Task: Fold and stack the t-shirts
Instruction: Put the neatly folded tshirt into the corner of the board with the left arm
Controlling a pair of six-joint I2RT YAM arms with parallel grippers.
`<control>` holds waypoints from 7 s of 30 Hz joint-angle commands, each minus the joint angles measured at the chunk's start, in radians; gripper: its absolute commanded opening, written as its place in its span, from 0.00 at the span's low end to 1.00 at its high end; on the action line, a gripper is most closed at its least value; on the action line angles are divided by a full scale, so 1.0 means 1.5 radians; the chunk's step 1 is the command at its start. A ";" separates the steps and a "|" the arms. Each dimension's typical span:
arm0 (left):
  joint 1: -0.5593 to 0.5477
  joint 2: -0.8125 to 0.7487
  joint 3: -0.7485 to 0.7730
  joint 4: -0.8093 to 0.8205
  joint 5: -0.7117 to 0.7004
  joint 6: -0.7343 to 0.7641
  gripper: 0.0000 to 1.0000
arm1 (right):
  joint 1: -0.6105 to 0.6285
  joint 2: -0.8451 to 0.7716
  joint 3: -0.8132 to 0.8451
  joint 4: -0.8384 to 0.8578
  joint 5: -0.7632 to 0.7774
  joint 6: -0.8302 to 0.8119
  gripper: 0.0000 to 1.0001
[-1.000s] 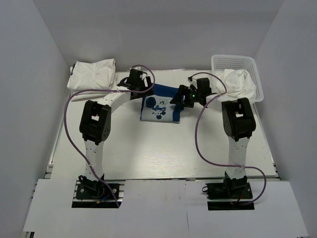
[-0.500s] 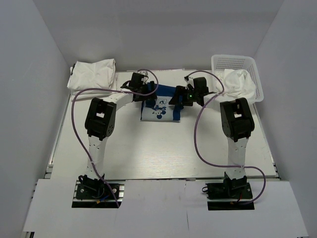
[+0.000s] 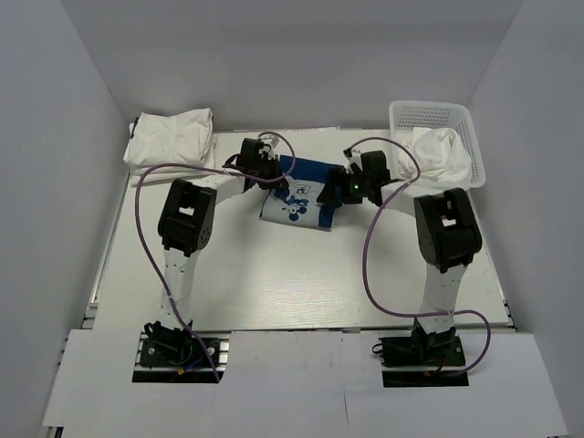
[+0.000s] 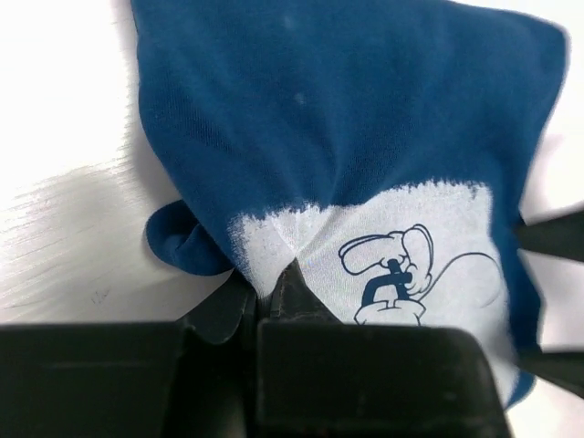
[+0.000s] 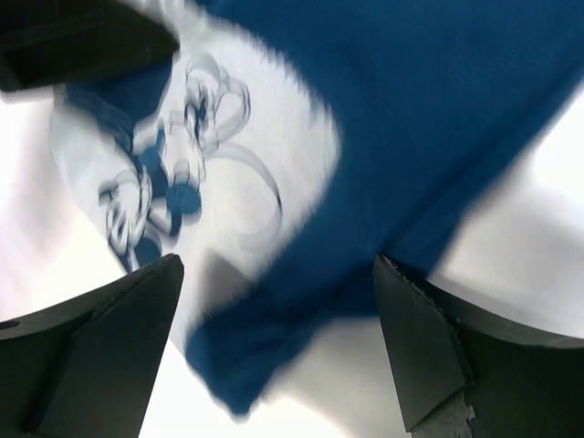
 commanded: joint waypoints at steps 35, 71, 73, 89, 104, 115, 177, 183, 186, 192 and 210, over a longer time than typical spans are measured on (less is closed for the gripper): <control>0.168 -0.170 0.307 -0.211 -0.356 0.472 0.00 | -0.006 -0.241 -0.185 0.031 0.204 -0.034 0.90; 0.397 0.090 0.469 -0.169 -0.293 0.320 1.00 | -0.002 -0.181 -0.124 -0.021 0.227 -0.043 0.90; 0.397 0.081 0.469 -0.162 -0.301 0.310 1.00 | -0.002 -0.181 -0.121 -0.023 0.221 -0.043 0.90; 0.293 0.026 0.461 -0.214 -0.169 0.292 1.00 | -0.002 -0.181 -0.128 -0.028 0.200 -0.045 0.90; 0.259 0.067 0.415 -0.251 -0.258 0.292 0.89 | -0.002 -0.176 -0.126 -0.039 0.194 -0.049 0.90; 0.241 0.064 0.409 -0.260 -0.292 0.296 0.00 | -0.002 -0.177 -0.129 -0.037 0.191 -0.046 0.90; 0.461 0.096 0.420 -0.278 -0.068 0.257 1.00 | 0.002 -0.071 -0.028 -0.138 0.171 -0.048 0.90; 0.468 0.114 0.403 -0.244 -0.083 0.251 1.00 | 0.007 -0.071 -0.026 -0.138 0.172 -0.043 0.90; 0.468 0.128 0.419 -0.238 -0.062 0.235 0.90 | 0.009 -0.067 -0.022 -0.132 0.161 -0.041 0.90; 0.468 0.122 0.419 -0.191 -0.027 0.218 0.84 | 0.016 -0.058 -0.014 -0.134 0.165 -0.038 0.90; 0.468 0.155 0.419 -0.093 0.037 0.180 0.08 | 0.024 -0.025 0.019 -0.150 0.171 -0.032 0.90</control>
